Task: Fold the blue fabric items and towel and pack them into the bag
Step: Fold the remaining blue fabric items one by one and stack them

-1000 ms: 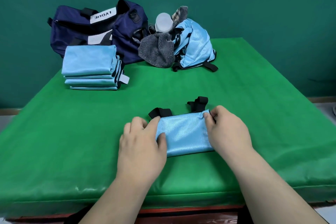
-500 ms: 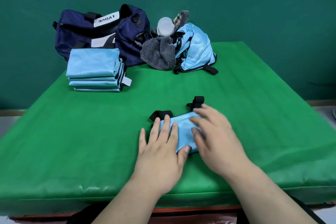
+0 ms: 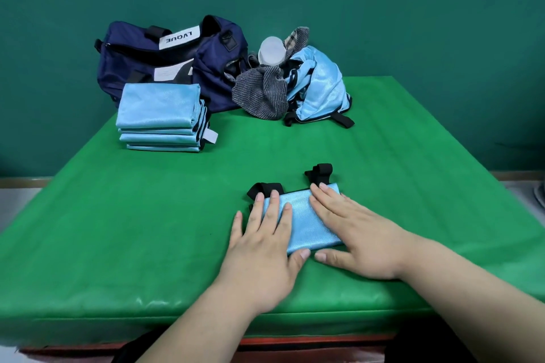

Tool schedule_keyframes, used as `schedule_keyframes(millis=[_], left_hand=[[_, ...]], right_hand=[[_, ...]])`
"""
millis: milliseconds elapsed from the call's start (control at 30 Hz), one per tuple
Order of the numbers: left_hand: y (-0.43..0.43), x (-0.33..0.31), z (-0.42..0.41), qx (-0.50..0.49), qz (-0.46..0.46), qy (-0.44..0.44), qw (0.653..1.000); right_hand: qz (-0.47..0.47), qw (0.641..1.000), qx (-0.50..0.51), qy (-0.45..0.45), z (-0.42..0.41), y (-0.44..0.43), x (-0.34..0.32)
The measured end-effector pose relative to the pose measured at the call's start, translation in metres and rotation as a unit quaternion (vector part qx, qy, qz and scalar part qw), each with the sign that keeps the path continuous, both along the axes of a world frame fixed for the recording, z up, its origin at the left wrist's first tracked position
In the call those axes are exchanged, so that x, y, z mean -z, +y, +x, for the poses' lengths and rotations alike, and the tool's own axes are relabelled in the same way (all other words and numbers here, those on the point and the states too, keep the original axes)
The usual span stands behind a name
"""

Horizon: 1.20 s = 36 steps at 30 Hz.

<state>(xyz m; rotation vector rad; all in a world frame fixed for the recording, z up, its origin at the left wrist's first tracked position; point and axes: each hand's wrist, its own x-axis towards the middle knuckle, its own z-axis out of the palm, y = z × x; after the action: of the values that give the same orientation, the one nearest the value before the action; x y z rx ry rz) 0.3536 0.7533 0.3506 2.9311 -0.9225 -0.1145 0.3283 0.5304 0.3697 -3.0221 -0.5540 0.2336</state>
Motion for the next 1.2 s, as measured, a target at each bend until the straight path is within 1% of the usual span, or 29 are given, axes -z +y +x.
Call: schedule_keyframes(millis=[133, 433, 567, 667, 800, 1033, 1200], left_hand=[[0.003, -0.002, 0.005, 0.028, 0.005, 0.014, 1.0], [0.025, -0.007, 0.021, 0.091, 0.041, 0.006, 0.995], [0.063, -0.006, 0.044, 0.109, 0.034, -0.028, 0.993], [0.096, -0.01, 0.057, 0.102, 0.06, -0.002, 0.993], [0.149, -0.019, 0.08, 0.098, 0.088, 0.011, 0.991], [0.247, -0.028, 0.124, 0.086, 0.099, 0.024, 0.991], [0.28, -0.027, 0.159, 0.06, 0.083, 0.033, 0.994]], right_hand=[[0.0, 1.0, -0.01, 0.024, -0.001, -0.005, -0.005], [0.031, 0.998, 0.03, 0.049, -0.003, 0.013, -0.006], [0.035, 0.997, 0.034, 0.064, 0.002, 0.05, -0.009], [0.037, 0.997, 0.024, 0.064, 0.014, 0.085, -0.011], [0.046, 0.997, 0.011, 0.063, 0.035, 0.136, -0.012], [0.061, 0.996, -0.016, 0.061, 0.084, 0.228, -0.007], [0.067, 0.997, -0.013, 0.037, 0.124, 0.262, -0.003]])
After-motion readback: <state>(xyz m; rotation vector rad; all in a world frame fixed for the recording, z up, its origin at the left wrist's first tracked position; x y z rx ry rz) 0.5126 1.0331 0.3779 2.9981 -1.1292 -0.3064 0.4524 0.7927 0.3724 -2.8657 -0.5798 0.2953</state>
